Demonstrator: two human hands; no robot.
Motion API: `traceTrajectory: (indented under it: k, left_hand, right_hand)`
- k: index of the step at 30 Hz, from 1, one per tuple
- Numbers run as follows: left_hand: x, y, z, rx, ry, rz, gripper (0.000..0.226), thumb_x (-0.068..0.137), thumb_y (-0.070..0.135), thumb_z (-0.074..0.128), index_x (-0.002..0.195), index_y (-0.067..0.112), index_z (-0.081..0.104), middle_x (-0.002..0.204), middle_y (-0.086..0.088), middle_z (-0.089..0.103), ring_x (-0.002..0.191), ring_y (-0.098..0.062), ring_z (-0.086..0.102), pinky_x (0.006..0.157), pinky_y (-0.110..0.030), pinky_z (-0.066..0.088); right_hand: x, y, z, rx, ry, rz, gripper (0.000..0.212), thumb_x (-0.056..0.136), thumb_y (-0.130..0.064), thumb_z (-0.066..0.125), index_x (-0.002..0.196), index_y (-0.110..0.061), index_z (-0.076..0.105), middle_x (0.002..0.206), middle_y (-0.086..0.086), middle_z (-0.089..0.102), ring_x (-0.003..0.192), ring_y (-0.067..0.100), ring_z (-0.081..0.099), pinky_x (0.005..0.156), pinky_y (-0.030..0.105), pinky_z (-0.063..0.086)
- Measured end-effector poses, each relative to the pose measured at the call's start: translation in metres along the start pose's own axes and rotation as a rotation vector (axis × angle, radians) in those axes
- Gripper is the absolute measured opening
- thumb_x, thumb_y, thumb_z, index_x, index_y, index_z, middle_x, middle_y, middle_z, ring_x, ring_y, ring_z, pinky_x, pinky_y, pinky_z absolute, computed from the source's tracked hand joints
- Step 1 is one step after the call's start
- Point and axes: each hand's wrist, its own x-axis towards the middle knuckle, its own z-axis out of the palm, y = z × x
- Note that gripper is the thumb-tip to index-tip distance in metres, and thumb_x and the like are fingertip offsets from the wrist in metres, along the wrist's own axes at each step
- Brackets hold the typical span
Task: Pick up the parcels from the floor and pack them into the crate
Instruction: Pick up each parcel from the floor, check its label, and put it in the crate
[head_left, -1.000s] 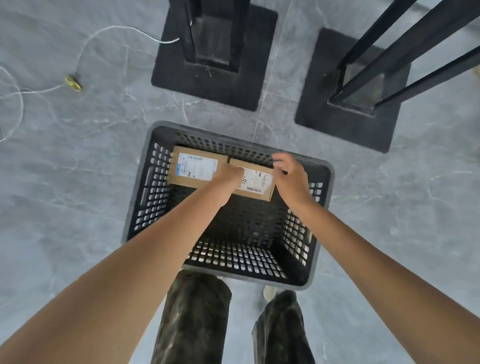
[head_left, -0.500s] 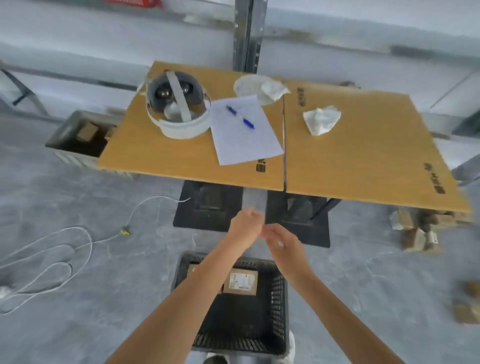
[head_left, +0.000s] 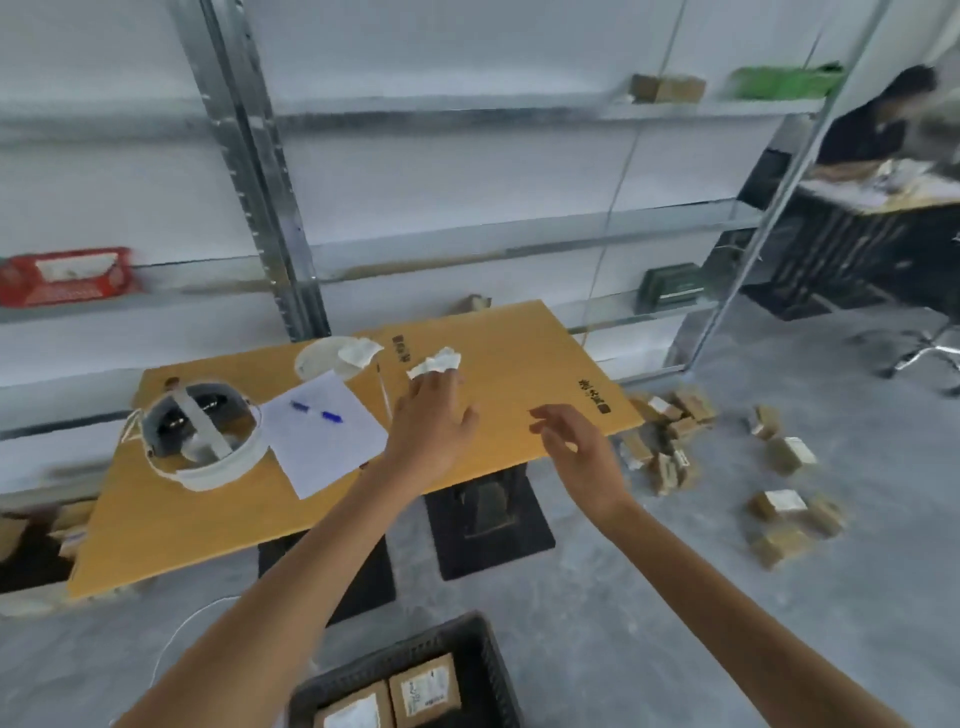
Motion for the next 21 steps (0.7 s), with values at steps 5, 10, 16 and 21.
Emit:
traceTrajectory:
  k: [5,10,16,21]
  left_hand:
    - [0.018,0.057,0.043,0.115,-0.085,0.149,0.054,0.095,0.042,0.041,0.141,0.015,0.031,0.149,-0.006,0.031,0.145,-0.025,0.011,0.117,-0.042,0.015]
    - [0.048,0.127,0.093,0.140,-0.126,0.273,0.055,0.095,0.046,0.039,0.141,0.017,0.031,0.148,-0.004,0.030,0.146,-0.025,0.005,0.118,-0.045,0.013]
    - [0.103,0.231,0.173,0.109,-0.190,0.282,0.055,0.095,0.047,0.037,0.141,0.017,0.030,0.148,-0.002,0.028,0.146,-0.024,0.003,0.118,-0.046,0.013]
    - [0.144,0.319,0.236,0.020,-0.234,0.269,0.057,0.095,0.047,0.038,0.142,0.018,0.028,0.149,-0.001,0.028,0.146,-0.023,0.004,0.118,-0.043,0.012]
  right_hand:
    - [-0.012,0.033,-0.080,0.020,0.201,0.124,0.022,0.095,-0.007,0.047,0.113,-0.013,0.058,0.101,-0.001,0.062,0.094,0.010,0.058,0.086,0.025,0.047]
    - [0.003,0.081,-0.178,0.048,0.360,0.189,0.022,0.094,-0.006,0.046,0.107,-0.017,0.060,0.099,0.003,0.066,0.083,0.014,0.058,0.072,0.026,0.042]
    - [0.039,0.141,-0.304,0.056,0.412,0.235,0.022,0.095,-0.003,0.045,0.109,-0.010,0.060,0.100,0.007,0.064,0.084,0.013,0.056,0.064,0.009,0.042]
    - [0.066,0.181,-0.405,0.027,0.408,0.282,0.021,0.097,-0.008,0.044,0.109,-0.016,0.059,0.096,-0.006,0.064,0.086,0.004,0.057,0.066,0.014,0.042]
